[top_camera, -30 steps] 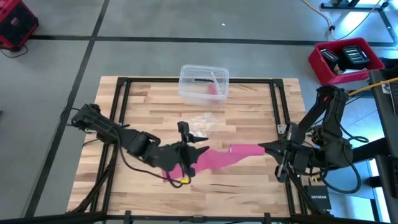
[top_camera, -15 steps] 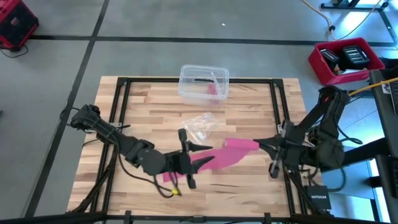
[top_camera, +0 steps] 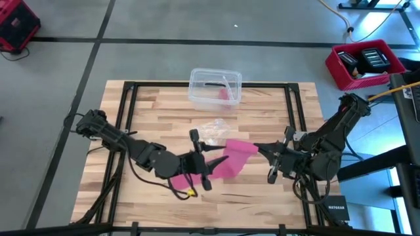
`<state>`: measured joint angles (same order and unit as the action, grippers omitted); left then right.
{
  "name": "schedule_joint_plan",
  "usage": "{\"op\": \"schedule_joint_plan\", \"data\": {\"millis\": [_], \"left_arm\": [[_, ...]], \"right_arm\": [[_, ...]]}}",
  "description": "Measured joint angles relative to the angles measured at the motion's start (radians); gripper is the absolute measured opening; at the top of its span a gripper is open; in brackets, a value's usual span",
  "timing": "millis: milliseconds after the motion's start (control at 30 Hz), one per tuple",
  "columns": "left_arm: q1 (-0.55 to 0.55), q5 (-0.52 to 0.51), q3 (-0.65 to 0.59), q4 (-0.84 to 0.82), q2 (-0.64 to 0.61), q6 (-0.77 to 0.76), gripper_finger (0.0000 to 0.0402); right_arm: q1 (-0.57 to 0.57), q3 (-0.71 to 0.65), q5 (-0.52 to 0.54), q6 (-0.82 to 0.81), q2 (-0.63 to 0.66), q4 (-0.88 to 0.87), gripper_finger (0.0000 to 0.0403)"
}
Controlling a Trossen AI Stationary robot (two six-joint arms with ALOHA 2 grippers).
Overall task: Roll bandage
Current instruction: Roll the pink bandage
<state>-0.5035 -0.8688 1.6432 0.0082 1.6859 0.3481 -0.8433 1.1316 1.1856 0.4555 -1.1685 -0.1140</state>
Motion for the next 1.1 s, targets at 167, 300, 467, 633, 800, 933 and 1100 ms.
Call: {"op": "schedule_joint_plan", "data": {"millis": [167, 300, 467, 633, 800, 933, 1100], "left_arm": [[-0.005, -0.029, 0.0, -0.012, 0.0, 0.018, 0.0129], [-0.006, -0.029, 0.0, -0.06, 0.0, -0.008, 0.0129], [0.002, -0.031, 0.0, -0.086, 0.0, -0.03, 0.0129], [0.004, 0.024, 0.0, -0.073, -0.001, -0.026, 0.0129], [0.006, 0.088, 0.0, -0.108, -0.002, -0.057, 0.0129], [0.008, 0.088, 0.0, -0.095, -0.002, -0.054, 0.0129], [0.001, 0.088, 0.0, -0.096, -0.002, -0.053, 0.0129]], "right_arm": [[-0.001, 0.0, -0.001, 0.001, -0.001, 0.002, 0.0013], [-0.001, 0.0, -0.019, 0.005, -0.001, 0.009, 0.0014], [-0.002, 0.0, -0.053, 0.007, -0.001, 0.026, 0.0013], [-0.001, 0.0, -0.078, 0.025, 0.0, 0.045, 0.0013], [-0.002, 0.0, -0.107, 0.027, 0.0, 0.046, 0.0015], [-0.002, 0.0, -0.092, 0.027, 0.001, 0.048, 0.0017], [-0.002, 0.0, -0.054, 0.027, 0.0, 0.039, 0.0018]]}}
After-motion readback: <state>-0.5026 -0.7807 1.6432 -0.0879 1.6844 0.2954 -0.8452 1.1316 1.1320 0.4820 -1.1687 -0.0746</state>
